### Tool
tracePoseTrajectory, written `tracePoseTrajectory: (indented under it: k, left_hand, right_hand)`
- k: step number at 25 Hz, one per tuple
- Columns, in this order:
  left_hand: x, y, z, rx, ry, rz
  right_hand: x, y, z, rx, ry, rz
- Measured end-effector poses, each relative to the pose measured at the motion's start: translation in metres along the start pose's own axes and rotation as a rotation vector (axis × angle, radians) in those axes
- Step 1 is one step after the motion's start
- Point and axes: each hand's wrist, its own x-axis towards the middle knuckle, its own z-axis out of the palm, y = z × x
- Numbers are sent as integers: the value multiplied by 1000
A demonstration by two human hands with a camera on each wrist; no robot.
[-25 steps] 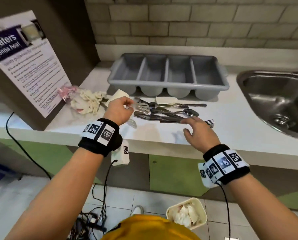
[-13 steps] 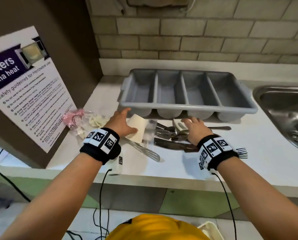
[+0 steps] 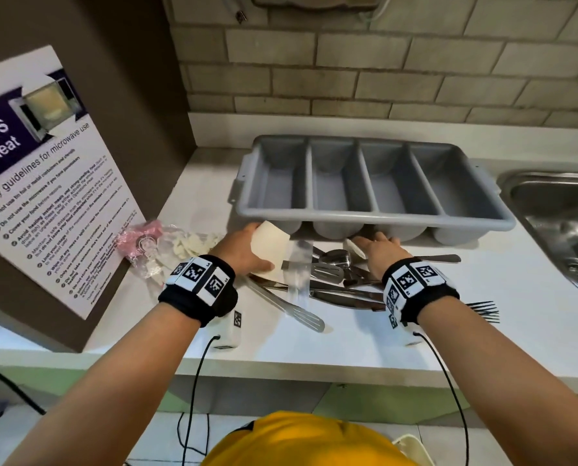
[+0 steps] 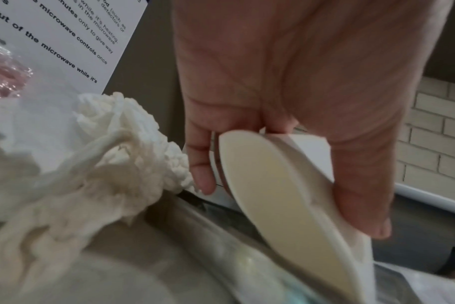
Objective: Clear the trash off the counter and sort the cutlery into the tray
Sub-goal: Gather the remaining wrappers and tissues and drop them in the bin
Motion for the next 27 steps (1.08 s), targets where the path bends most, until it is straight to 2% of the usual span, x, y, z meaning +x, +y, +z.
tracePoseTrajectory:
  k: [2, 7, 10, 13, 16, 20, 23, 27]
  left_hand:
    - [2, 0, -4, -14, 26, -9]
    - [-3, 4, -12, -72, 38, 0]
    - [-14, 15, -17, -148, 62, 49]
    - [-35, 44, -18, -284, 70, 147]
    - [-64, 86, -5, -465, 35, 275]
    - [-106, 136, 39, -641, -84, 407]
    - [-138, 171, 92, -629, -189, 431]
    - [-173, 192, 182, -535, -360, 349]
  right_hand:
    - [-5, -2, -5, 27, 77, -9]
    - [-38, -9, -25, 101, 420, -113]
    - [-64, -12, -39, 358, 614, -128]
    - [-88, 0, -42, 650, 742, -92]
    - [-115, 24, -32, 816, 797, -84]
    - [-166, 76, -2, 953, 844, -21]
    - [-208, 132, 42, 1044, 823, 29]
    - [-251, 193, 122, 1142, 742, 170]
